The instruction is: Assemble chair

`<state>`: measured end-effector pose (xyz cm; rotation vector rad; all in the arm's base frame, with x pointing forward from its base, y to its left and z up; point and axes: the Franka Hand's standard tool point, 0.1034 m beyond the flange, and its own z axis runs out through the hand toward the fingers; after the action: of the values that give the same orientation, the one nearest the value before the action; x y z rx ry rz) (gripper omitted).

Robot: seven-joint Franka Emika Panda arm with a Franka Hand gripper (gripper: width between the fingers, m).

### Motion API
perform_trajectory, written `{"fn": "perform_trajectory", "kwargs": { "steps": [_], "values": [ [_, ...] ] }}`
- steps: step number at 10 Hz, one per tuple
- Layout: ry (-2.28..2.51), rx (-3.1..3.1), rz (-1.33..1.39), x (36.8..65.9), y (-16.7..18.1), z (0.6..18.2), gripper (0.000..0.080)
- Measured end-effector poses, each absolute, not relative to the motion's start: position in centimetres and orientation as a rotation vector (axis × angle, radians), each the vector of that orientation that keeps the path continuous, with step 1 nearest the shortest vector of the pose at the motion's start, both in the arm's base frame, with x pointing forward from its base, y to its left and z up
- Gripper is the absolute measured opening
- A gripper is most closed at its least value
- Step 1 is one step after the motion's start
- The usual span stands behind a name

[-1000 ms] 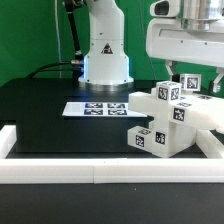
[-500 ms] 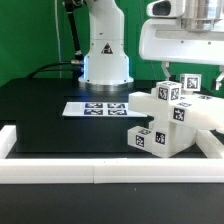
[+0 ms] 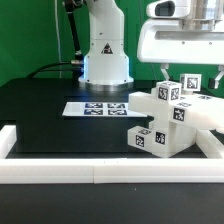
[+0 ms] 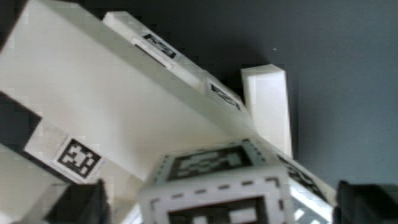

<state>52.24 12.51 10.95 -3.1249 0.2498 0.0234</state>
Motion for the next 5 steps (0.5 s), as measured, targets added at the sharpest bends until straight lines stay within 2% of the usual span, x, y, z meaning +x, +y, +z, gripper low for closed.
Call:
{"fn": "perform_trajectory", "kwargs": {
  "steps": [2, 5],
  "values": [
    [0.25, -3.125, 0.023, 52.24, 12.49, 10.95, 0.0271],
    [0.29, -3.122, 0.024, 52.23, 12.48, 10.93, 0.0268]
  ]
}}
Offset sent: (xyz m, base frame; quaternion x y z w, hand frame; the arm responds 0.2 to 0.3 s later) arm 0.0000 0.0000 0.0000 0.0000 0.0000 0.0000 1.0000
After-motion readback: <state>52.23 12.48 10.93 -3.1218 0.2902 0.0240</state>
